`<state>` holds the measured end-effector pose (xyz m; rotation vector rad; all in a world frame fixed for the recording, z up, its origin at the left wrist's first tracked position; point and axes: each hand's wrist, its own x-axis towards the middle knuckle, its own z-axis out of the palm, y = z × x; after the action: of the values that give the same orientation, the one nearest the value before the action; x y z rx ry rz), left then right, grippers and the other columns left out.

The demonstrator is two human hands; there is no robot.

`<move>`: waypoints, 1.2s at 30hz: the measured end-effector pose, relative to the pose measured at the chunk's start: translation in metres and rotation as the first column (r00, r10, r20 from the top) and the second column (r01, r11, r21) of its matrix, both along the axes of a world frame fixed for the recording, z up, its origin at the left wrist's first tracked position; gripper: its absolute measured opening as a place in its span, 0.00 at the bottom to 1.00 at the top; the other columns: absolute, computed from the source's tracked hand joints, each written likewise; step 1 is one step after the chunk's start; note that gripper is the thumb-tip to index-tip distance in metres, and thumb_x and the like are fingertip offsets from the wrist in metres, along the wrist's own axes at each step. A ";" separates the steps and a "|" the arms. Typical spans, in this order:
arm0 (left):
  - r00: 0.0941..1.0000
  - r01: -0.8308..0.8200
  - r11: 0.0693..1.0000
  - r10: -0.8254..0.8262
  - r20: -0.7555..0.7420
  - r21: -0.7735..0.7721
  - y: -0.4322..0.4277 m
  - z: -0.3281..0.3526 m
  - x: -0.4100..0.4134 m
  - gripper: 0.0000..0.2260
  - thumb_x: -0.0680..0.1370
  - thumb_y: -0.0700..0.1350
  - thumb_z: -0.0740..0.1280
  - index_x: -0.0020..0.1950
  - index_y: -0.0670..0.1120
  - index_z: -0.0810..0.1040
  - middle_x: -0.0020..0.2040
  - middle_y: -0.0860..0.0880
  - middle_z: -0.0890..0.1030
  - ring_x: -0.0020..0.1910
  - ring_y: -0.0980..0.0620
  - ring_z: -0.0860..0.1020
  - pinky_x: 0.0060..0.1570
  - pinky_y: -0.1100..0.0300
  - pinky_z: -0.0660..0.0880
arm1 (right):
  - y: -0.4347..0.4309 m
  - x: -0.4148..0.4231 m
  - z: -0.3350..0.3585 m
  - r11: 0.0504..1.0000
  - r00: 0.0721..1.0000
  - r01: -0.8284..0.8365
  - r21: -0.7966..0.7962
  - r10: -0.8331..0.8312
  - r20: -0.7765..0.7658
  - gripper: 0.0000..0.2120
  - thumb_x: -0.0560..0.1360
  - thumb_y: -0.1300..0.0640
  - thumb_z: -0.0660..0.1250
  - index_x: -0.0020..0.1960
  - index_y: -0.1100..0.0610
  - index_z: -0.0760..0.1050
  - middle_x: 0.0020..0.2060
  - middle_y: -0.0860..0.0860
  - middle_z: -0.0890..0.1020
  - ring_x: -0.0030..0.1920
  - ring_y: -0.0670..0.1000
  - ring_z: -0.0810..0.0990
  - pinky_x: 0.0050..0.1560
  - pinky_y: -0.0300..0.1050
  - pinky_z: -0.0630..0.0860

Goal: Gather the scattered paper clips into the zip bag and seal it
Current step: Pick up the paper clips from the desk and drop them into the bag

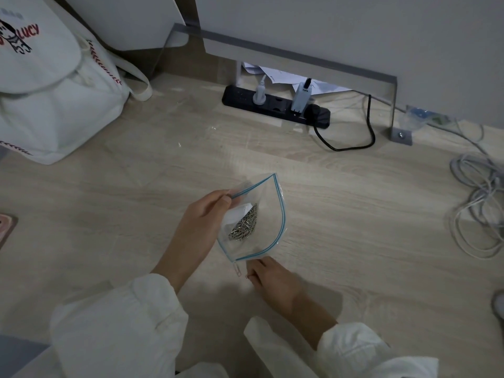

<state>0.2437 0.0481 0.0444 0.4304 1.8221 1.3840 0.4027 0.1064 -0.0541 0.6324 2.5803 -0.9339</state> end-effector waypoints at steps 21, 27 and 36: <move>1.000 0.008 1.000 -0.008 0.010 -0.012 0.002 -0.006 -0.001 0.10 0.79 0.41 0.60 0.51 0.50 0.80 0.51 0.52 0.83 0.56 0.56 0.79 0.62 0.60 0.70 | -0.043 -0.033 -0.007 0.904 0.897 0.427 0.018 -0.426 0.120 0.15 0.79 0.60 0.49 0.63 0.60 0.66 0.61 0.58 0.70 0.60 0.56 0.71 0.54 0.46 0.69; 0.998 0.044 0.998 -0.047 -0.050 -0.047 0.004 -0.003 -0.002 0.08 0.76 0.48 0.63 0.49 0.52 0.80 0.51 0.53 0.83 0.56 0.56 0.78 0.62 0.59 0.69 | -0.024 -0.001 0.013 0.790 0.798 0.601 -0.120 -0.601 0.046 0.11 0.75 0.52 0.54 0.43 0.56 0.72 0.41 0.53 0.80 0.41 0.50 0.79 0.44 0.45 0.75; 0.982 0.124 0.990 -0.133 -0.132 -0.074 0.012 0.006 0.003 0.08 0.76 0.47 0.61 0.45 0.57 0.79 0.49 0.54 0.83 0.55 0.55 0.78 0.59 0.60 0.70 | 0.006 0.028 0.073 0.479 0.503 0.696 -0.535 -0.857 -0.113 0.11 0.74 0.69 0.63 0.37 0.57 0.72 0.27 0.51 0.76 0.23 0.43 0.73 0.29 0.33 0.71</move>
<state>0.2467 0.0605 0.0503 0.6105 1.9087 1.2290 0.4307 0.1127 0.0188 1.7507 2.1230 -2.0211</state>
